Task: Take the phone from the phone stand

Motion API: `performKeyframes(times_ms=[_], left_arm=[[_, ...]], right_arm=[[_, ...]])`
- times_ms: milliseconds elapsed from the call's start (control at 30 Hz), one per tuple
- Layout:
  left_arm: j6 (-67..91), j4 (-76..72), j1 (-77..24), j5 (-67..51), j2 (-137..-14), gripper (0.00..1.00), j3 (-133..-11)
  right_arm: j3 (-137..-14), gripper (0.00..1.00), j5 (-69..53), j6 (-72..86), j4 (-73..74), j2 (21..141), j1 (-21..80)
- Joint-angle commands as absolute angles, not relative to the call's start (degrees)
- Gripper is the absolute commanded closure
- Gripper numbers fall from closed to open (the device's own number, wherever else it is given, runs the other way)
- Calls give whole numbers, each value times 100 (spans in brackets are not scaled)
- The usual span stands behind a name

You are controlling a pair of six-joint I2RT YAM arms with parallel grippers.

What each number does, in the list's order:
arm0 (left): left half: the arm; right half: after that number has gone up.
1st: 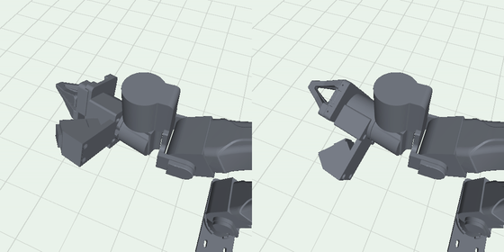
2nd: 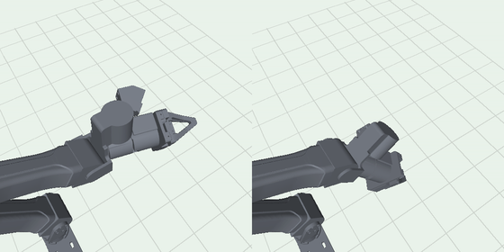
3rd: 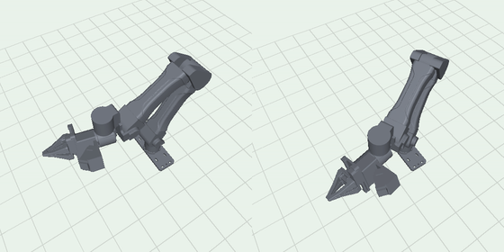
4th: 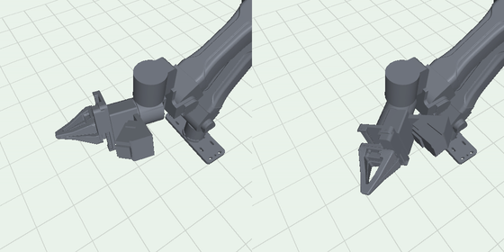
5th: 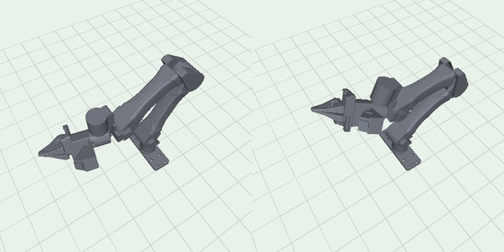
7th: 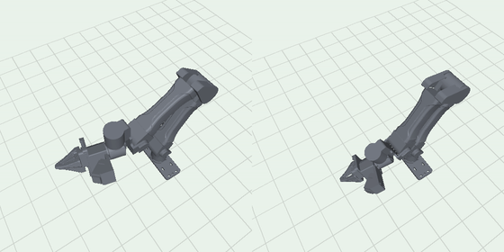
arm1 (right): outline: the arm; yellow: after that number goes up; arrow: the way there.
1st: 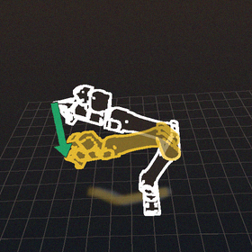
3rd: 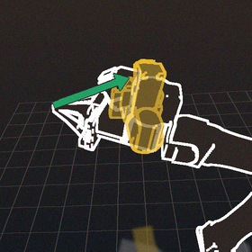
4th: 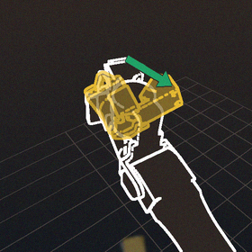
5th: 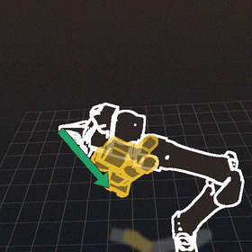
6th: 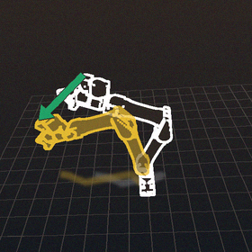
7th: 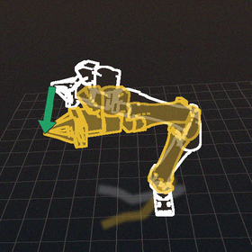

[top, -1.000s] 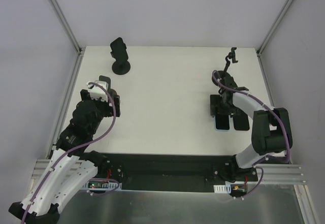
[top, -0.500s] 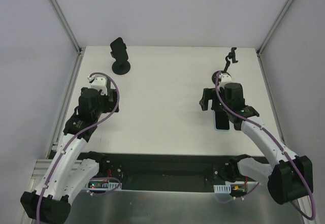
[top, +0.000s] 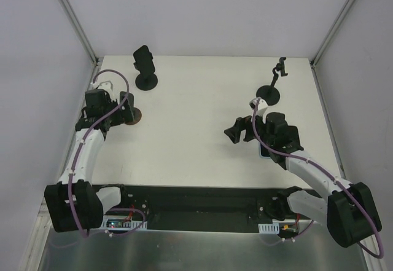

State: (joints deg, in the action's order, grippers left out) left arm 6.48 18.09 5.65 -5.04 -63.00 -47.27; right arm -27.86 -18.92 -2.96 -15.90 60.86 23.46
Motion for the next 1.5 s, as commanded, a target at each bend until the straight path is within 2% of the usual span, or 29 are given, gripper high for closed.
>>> performKeyframes(times_ms=[0, 200, 300, 400, 500, 633, 700, 833, 967, 1100, 1467], left_arm=[[608, 1127, 957, -1090, -6828, 1, -4975], [-297, 343, 1151, -1635, -7751, 1, -5194], [-360, 185, 1212, -1512, -8076, 1, -5291], [-116, 19, 1528, -1870, -8226, 2, -5221], [489, -254, 1844, -2257, -8349, 7, -5089], [1378, -474, 2092, -2837, -8551, 20, -5063], [1825, -623, 2109, -3032, -8613, 23, -4993], [2477, -694, 2197, -2997, -8736, 32, -4896], [3128, -1053, 2452, -3084, -8877, 48, -4659], [3506, -1204, 2496, -3146, -8912, 57, -4491], [3946, -1608, 2496, -3375, -9132, 70, -4333]], right_arm=[[-2646, 4, -2320, -27, -2645, 6231, 2417], [-2602, 4, -2321, -26, -2865, 6302, 2557], [-2645, 4, -2215, -175, -2708, 6240, 2672], [-2672, 4, -2145, -237, -2628, 6249, 2716], [-2689, 4, -2153, -237, -2619, 6310, 2733], [-2725, 4, -2162, -255, -2602, 6363, 2751], [-2733, 4, -2136, -264, -2567, 6363, 2751], [-2751, 4, -2118, -299, -2522, 6372, 2751], [-2751, 4, -2109, -316, -2496, 6372, 2751], [-2768, 4, -2083, -325, -2470, 6390, 2742], [-2777, 4, -2074, -334, -2452, 6407, 2742]])
